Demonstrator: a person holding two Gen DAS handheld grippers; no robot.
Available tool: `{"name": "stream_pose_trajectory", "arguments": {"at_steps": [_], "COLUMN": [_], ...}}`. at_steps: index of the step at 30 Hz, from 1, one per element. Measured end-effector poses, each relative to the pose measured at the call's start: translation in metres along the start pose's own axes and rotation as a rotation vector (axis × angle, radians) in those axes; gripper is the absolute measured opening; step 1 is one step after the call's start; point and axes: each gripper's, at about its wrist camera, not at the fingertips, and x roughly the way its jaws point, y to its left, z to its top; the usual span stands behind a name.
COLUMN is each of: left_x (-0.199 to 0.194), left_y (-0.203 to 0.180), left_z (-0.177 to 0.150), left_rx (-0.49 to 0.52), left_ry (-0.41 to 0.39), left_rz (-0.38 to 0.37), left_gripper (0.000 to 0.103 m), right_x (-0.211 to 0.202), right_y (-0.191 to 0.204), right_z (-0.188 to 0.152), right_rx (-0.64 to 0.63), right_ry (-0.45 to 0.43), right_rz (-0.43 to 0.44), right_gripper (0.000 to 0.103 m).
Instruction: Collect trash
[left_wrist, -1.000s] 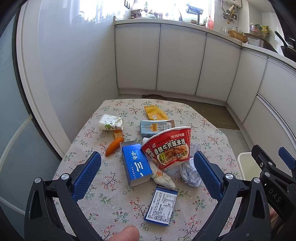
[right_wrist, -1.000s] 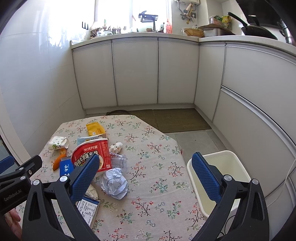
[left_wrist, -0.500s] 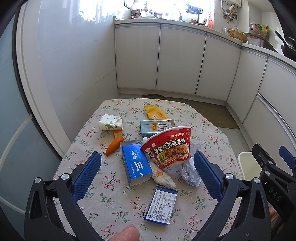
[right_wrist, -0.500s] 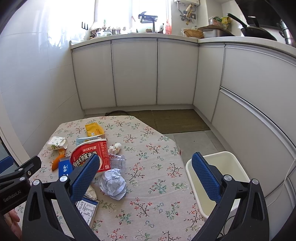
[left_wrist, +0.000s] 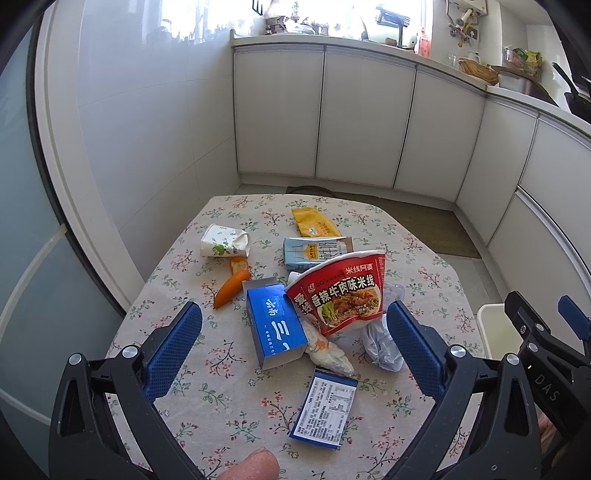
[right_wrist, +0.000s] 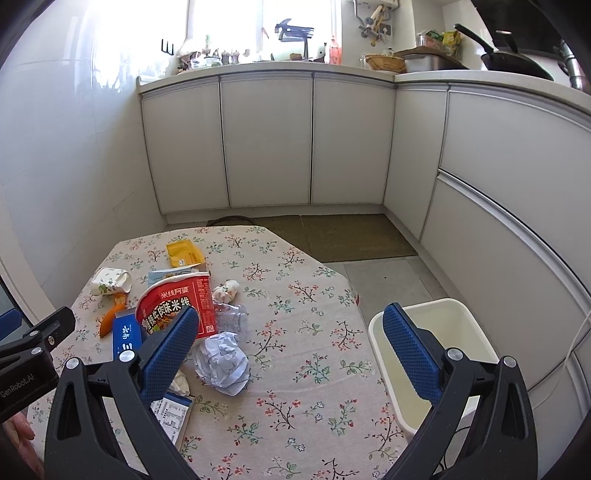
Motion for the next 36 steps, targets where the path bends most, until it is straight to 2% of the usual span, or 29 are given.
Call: {"name": "stream_pose_trajectory", "arguments": {"at_steps": [6,11,13,16,17,21,23,25,28,31,34,36], "left_x": [0.012,0.03,0.042,0.073,0.085,0.134,0.157,0.182,0.215,0.246,0.269,0.276], "left_y": [0.017,0.039,0.051,0.071,0.077,0.102,0.118,0.136,0.157,0.172,0.18,0.181], "left_z": [0.007,0.025,0.037,0.054,0.06,0.084,0.094,0.102,0.103,0.089,0.071,0.066], "left_rx": [-0.042,-0.075,-0.092,-0.167,-0.183,-0.247,-0.293,-0.351,-0.472,-0.653,-0.838,-0.914], "left_ry": [0.032,0.057,0.075,0.147,0.187,0.295,0.334,0.367,0.43,0.48,0.498,0.472], "left_rz": [0.019,0.029,-0.03,-0.201,-0.21,-0.157,-0.107,-0.074,-0.065,-0.063,-0.078,-0.09], "left_gripper": [0.096,0.096,0.096,0.096,0.096,0.096,0.096,0.096,0.096,0.096,0.094,0.089], "right_x": [0.023,0.042,0.046,0.052,0.054,0.063,0.069,0.075,0.085,0.094,0.103,0.108], "right_y": [0.003,-0.003,-0.006,-0.006,-0.007,-0.012,-0.014,-0.016,-0.014,-0.01,-0.005,-0.003], "right_z": [-0.004,-0.008,-0.008,-0.007,-0.006,-0.006,-0.006,-0.006,-0.006,-0.006,-0.006,-0.007], "right_rx": [0.007,0.081,0.11,0.133,0.139,0.169,0.194,0.217,0.229,0.222,0.221,0.217], "right_ry": [0.126,0.243,0.269,0.292,0.299,0.342,0.371,0.394,0.414,0.429,0.452,0.463], "right_rz": [-0.013,0.039,0.061,0.076,0.079,0.104,0.123,0.138,0.15,0.156,0.17,0.178], "right_gripper": [0.097,0.097,0.097,0.097,0.097,0.097,0.097,0.097,0.097,0.097,0.097,0.097]}}
